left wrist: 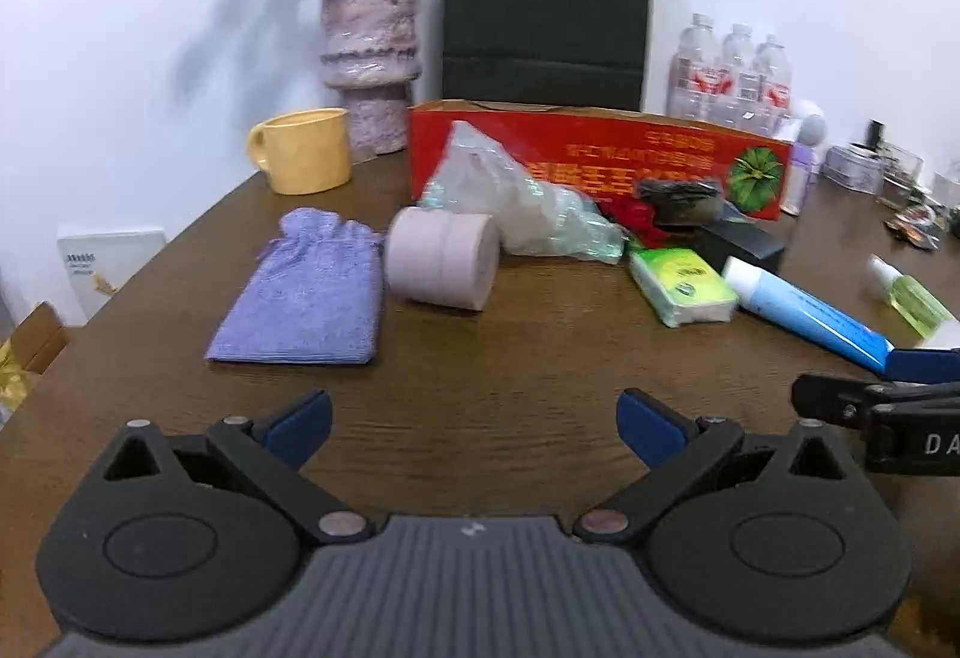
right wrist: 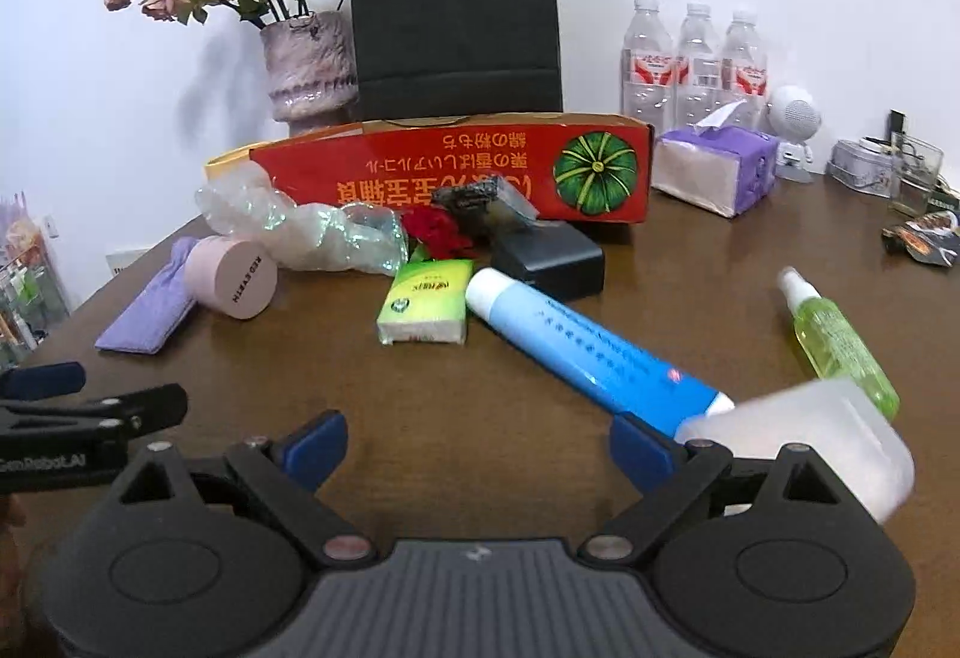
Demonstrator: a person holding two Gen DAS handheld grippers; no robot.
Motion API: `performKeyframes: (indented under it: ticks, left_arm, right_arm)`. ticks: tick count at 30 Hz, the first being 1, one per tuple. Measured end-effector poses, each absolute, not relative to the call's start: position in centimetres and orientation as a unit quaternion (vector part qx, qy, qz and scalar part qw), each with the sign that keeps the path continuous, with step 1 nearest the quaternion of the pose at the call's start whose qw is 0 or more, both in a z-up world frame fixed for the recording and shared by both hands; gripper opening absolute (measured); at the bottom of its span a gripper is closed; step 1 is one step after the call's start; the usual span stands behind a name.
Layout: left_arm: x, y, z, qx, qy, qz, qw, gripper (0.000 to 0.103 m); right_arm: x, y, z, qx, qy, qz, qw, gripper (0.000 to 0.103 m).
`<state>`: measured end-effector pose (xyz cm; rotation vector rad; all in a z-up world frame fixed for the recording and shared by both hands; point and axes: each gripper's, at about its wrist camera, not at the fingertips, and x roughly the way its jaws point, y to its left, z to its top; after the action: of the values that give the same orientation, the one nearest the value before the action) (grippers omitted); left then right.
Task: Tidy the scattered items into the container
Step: 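Withdraw both grippers from the box back over the table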
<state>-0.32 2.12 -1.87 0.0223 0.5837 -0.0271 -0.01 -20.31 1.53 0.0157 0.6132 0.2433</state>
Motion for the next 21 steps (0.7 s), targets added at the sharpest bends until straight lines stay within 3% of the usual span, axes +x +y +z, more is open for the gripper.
performKeyframes:
  ticks: [6, 10, 21]
  left_arm:
    - [-0.4, 0.7, -3.0, 0.043, 0.316, -0.022, 0.947, 0.103]
    - [-0.2, 0.9, -3.5, 0.028, 0.337, -0.016, 0.941, 0.103]
    - [-0.2, 1.1, -3.5, 0.017, 0.342, -0.014, 0.94, 0.103]
  right_arm:
    - [-0.8, -19.3, 0.4, -0.033, 0.313, 0.103, 0.943, 0.095]
    - [-0.3, -19.4, 0.0, -0.031, 0.335, 0.082, 0.938, 0.103]
    - [-0.2, -19.5, -0.2, -0.023, 0.341, 0.078, 0.937, 0.103]
